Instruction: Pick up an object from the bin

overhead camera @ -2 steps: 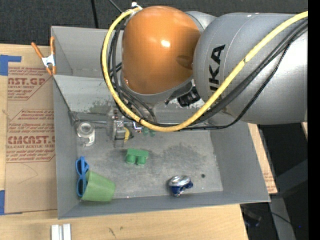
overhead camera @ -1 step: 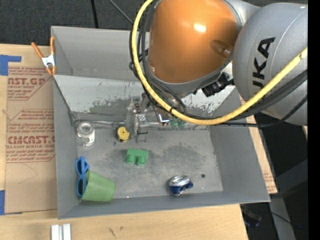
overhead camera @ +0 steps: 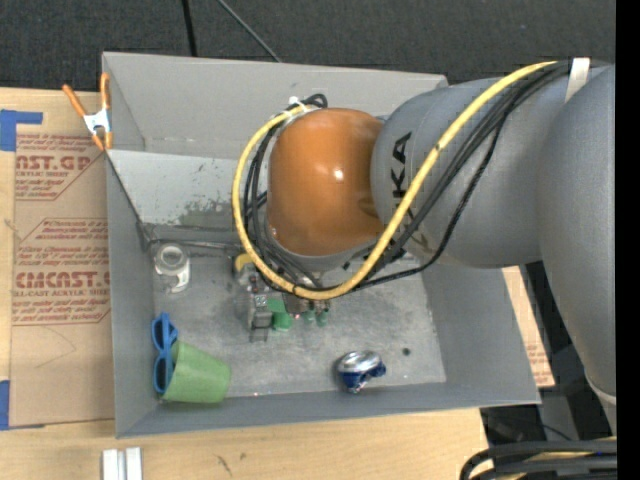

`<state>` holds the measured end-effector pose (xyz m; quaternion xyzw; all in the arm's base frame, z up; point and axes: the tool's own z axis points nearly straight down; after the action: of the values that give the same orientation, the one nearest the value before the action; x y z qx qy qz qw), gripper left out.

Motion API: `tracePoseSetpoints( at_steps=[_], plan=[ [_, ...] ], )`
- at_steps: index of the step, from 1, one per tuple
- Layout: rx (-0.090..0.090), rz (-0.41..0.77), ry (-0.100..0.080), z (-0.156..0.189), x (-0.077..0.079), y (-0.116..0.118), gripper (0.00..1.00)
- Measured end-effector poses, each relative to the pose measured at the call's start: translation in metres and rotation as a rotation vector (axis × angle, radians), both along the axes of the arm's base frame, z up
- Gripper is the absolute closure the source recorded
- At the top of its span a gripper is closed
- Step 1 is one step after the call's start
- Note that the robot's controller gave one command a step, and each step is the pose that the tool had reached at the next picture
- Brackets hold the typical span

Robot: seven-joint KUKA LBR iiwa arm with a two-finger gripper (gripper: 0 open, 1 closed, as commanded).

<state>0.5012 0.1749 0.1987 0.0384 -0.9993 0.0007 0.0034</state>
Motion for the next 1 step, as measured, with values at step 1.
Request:
tracePoseSetpoints(
  at_steps=[1],
  plan=[
    [0.003, 0.000, -0.008, 0.0046, 0.0015, 0.0007, 0.00]
  ],
)
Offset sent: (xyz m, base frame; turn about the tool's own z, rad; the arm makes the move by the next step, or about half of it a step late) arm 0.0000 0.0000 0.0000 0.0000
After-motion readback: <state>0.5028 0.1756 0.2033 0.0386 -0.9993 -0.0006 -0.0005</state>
